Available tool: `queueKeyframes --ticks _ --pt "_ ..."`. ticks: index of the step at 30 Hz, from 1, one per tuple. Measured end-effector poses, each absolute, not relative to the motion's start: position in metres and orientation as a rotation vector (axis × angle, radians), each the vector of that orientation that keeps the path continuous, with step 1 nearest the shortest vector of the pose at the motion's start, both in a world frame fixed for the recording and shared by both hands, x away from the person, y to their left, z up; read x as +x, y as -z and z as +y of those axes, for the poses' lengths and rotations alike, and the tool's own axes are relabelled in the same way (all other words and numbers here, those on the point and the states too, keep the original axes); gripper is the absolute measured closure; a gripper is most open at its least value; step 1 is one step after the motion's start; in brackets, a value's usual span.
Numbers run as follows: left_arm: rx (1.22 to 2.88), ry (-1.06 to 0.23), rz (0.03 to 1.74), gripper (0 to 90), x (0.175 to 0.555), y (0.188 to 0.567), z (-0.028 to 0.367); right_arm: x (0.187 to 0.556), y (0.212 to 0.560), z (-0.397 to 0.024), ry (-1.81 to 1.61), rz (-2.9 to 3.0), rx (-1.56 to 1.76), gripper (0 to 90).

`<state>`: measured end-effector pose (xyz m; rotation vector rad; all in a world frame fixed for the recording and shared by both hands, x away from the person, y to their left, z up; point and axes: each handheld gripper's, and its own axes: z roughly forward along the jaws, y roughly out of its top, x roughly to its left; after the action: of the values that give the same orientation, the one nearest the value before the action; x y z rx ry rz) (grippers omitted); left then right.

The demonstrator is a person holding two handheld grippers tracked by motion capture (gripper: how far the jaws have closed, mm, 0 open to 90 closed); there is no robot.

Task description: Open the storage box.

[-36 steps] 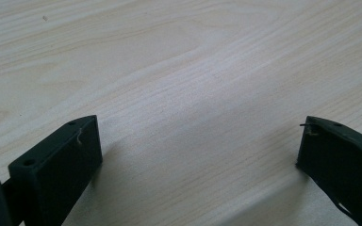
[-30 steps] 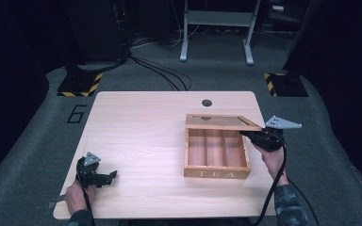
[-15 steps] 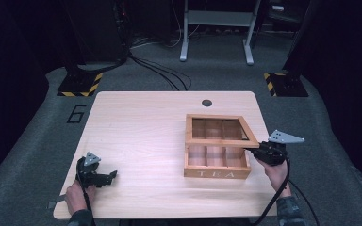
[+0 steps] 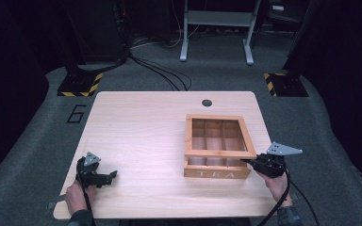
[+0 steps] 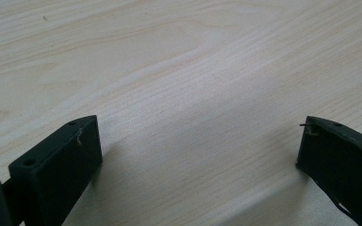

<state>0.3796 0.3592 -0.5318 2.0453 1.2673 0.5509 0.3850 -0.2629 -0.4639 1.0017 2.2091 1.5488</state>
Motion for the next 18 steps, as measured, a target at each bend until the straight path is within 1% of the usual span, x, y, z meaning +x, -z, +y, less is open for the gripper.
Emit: queueKeyframes --ticks 9,18 --pt "2.043 -0.549 1.268 0.3 0.380 0.532 0.359 0.373 0.478 -0.259 -1.441 2.244 1.057 82.5" --pt "2.044 -0.550 1.268 0.3 0.380 0.532 0.359 0.361 0.475 -0.271 -1.450 2.211 1.100 82.5"
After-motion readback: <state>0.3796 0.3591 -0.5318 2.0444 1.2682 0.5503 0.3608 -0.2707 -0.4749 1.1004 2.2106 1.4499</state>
